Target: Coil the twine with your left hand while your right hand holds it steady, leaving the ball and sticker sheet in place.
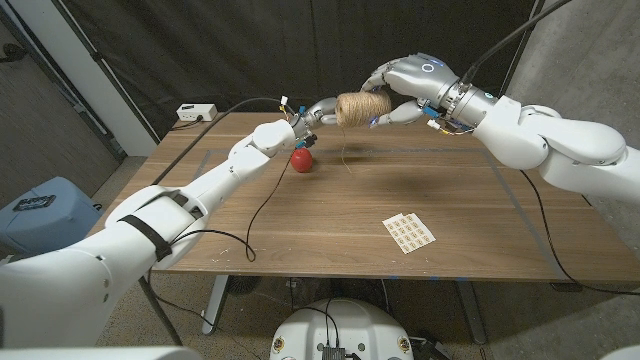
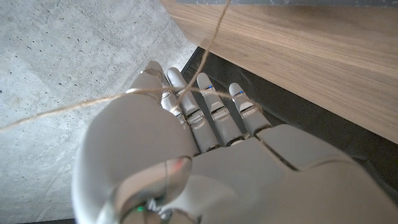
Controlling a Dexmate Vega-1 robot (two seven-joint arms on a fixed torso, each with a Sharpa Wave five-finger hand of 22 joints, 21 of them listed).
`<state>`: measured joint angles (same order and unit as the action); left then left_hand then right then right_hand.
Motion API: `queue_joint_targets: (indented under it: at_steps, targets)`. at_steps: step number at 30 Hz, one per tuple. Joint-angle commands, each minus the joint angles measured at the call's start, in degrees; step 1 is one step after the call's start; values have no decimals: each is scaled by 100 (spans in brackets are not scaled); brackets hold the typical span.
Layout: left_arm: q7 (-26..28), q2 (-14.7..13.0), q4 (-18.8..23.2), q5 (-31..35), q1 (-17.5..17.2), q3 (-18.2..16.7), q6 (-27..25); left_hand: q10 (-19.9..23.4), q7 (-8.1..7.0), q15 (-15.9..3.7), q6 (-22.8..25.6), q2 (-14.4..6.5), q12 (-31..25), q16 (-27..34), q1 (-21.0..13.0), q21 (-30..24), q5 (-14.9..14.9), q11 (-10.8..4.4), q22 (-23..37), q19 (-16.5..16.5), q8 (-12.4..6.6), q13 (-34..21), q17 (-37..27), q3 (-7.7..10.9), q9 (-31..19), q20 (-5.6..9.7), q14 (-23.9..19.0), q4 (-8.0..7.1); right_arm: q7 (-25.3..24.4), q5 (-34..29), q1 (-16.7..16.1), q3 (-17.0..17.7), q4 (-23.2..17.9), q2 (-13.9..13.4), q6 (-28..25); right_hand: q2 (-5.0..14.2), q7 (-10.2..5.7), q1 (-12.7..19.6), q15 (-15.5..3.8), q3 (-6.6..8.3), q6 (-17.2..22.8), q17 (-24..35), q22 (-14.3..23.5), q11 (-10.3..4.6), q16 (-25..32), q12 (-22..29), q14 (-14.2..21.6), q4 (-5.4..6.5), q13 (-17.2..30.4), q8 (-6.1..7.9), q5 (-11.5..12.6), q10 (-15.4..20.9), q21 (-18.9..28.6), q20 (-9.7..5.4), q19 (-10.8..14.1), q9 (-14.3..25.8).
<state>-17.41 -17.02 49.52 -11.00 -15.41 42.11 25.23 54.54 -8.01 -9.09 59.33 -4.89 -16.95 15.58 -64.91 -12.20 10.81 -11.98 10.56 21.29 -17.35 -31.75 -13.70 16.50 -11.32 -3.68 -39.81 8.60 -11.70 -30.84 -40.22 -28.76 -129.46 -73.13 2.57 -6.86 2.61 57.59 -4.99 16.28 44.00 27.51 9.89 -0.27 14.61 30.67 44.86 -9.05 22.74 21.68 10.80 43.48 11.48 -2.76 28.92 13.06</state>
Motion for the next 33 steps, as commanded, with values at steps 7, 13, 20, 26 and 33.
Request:
queue_joint_targets:
  at_steps: [7,13,20,26,33]
  targets:
    - [31,-5,376,-128,-334,-90,-139,-33,21,35,-43,-30,23,-39,-29,-1,28,7,5,-8,25,-22,-30,-24,-28,-34,9,4,72,-219,342,-181,243,438,-13,759,-1028,698,-790,-2,1062,25,17,-875,2,16,52,40,29,41,28,907,-4,-64,6,23]
    - [66,-80,564,-126,-451,-95,-261,-34,27,41,-51,-32,26,-43,-35,0,29,10,5,-13,29,-25,-31,-24,-29,-32,13,7,66,-276,389,-191,263,462,-77,759,-1027,690,-788,-8,1060,29,17,-863,-8,12,41,44,28,40,27,910,-6,-62,0,23]
    - [113,-98,626,-140,-530,-112,-272,-31,29,39,-45,-31,29,-40,-43,-1,29,6,5,-11,27,-26,-38,-30,-29,-28,13,12,66,-322,414,-203,240,483,-166,762,-1021,685,-785,-7,1064,26,17,-853,-16,9,46,47,30,42,27,909,-6,-58,-4,23]
    - [108,-86,667,-163,-595,-103,-289,-34,38,40,-54,-34,33,-41,-47,-1,30,13,5,-12,31,-27,-40,-30,-29,-31,13,12,71,-316,464,-214,253,531,-206,761,-1025,678,-783,-9,1057,24,17,-864,-22,1,54,49,27,39,27,903,-7,-56,-7,23]
    - [112,-105,800,-213,-708,-113,-371,-31,40,43,-47,-36,33,-42,-50,-1,31,13,5,-13,30,-34,-41,-32,-30,-32,7,13,86,-361,547,-258,312,574,-184,766,-1025,661,-785,-17,1046,30,17,-861,-24,-1,58,57,34,35,25,900,-7,-56,-9,23]
